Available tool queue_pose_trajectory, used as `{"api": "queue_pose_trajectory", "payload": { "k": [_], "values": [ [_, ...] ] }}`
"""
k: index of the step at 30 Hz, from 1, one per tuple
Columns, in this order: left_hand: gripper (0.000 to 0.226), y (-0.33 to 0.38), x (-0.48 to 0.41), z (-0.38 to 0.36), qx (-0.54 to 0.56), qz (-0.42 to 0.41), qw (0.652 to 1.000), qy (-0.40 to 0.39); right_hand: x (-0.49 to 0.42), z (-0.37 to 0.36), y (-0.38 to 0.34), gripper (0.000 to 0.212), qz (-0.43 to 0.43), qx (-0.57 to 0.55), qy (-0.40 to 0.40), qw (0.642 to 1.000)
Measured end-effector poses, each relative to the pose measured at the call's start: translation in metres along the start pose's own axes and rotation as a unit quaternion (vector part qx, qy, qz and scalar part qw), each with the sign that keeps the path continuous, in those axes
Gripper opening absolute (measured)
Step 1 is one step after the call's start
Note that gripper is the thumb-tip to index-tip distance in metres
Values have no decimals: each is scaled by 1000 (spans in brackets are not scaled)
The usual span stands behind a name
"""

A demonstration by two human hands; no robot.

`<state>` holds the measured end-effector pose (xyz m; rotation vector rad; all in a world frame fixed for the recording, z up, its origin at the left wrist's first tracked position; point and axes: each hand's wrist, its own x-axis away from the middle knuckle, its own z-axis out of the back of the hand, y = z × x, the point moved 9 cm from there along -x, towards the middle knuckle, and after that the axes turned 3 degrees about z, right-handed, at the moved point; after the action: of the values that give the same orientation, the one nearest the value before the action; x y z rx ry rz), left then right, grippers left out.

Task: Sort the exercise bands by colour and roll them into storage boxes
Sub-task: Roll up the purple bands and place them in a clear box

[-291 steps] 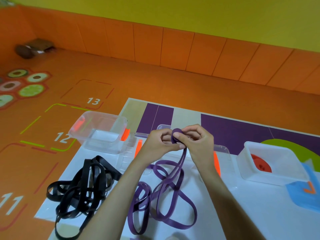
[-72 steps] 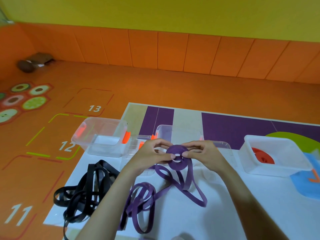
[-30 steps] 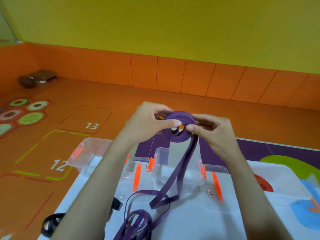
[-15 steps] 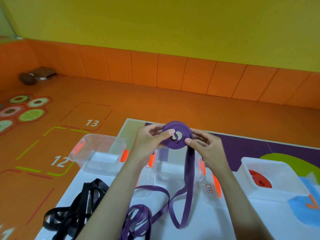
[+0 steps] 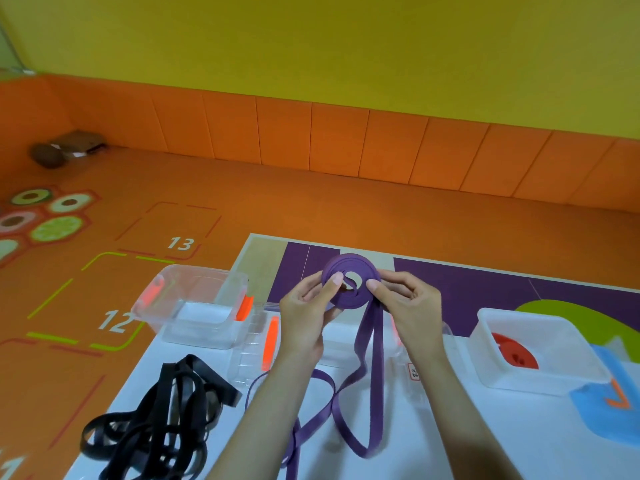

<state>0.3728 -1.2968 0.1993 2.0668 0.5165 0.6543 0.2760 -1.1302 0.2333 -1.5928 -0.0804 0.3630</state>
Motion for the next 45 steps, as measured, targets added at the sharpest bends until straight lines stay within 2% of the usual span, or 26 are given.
{"api": "queue_pose_trajectory", "payload": {
  "k": [5, 8, 11, 13, 16, 17, 20, 23, 25, 29, 31, 33, 37, 39, 41, 45],
  "values": [
    [29, -16, -1, -4, 30, 31, 999, -26, -1, -4, 6, 25, -47, -41, -30, 998],
    [36, -20, -3, -8, 2, 52, 996, -79, -6, 3, 1, 27, -46, -24, -38, 998],
    [27, -3, -11, -5, -165, 24, 979, -121, -11, 8, -9, 27, -28, -1, -71, 997],
    [28, 21, -15, -11, -278, -30, 948, -149, -15, 7, -16, 28, -16, 29, -108, 994],
    [28, 47, -16, -33, -382, -67, 897, -212, -18, -1, -25, 29, 2, 69, -157, 985],
    [25, 52, -18, -36, -393, -63, 891, -218, -18, -2, -26, 30, 3, 62, -162, 985],
    [27, 57, -21, -37, -327, -22, 922, -207, -14, -4, -20, 32, -9, 9, -162, 987],
    [31, 35, -18, -32, -242, 21, 954, -174, -10, 0, -6, 18, -28, -36, -110, 993],
    [35, 16, -14, -28, -241, 52, 953, -176, -10, 6, -5, 13, -30, -29, -86, 995],
    [30, 29, -17, -31, -353, 18, 909, -218, -9, -3, -15, 11, -8, 75, -184, 980],
    [22, 41, -16, -39, -362, 2, 901, -239, -10, -6, -17, 13, -6, 70, -188, 980],
    [18, 48, -15, -43, -335, -17, 916, -222, -11, -3, -17, 16, -7, 24, -158, 987],
    [18, 42, -12, -32, -224, -50, 966, -121, -8, 5, -10, 20, -13, -27, -104, 994],
    [22, 29, -10, -30, -201, -33, 972, -120, -9, 10, -13, 19, -6, -28, -94, 995],
    [25, 23, -12, -32, -248, -16, 956, -157, -12, 12, -18, 20, 7, 5, -122, 993],
    [36, 41, -17, -42, -408, -37, 879, -245, -14, 8, -17, 25, -21, 81, -196, 977]
  ]
}}
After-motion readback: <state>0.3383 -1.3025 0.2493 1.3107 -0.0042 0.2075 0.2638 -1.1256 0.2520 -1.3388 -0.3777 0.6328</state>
